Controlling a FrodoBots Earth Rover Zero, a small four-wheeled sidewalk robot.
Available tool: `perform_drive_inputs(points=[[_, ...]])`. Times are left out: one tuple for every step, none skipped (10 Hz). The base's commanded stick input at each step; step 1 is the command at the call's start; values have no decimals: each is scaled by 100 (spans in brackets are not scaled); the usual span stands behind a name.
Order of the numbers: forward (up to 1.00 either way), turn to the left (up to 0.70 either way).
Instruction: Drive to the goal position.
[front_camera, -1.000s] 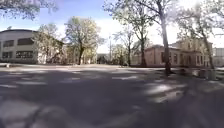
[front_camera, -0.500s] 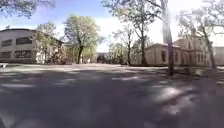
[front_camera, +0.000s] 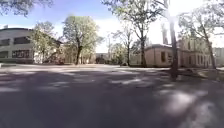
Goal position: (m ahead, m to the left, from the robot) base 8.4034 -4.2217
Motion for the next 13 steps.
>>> perform_drive_inputs(points=[[100,0],[100,0],[100,0],[100,0],[100,0],[100,0],[100,0],[100,0],[100,0],[100,0],[100,0],[100,0],[100,0]])
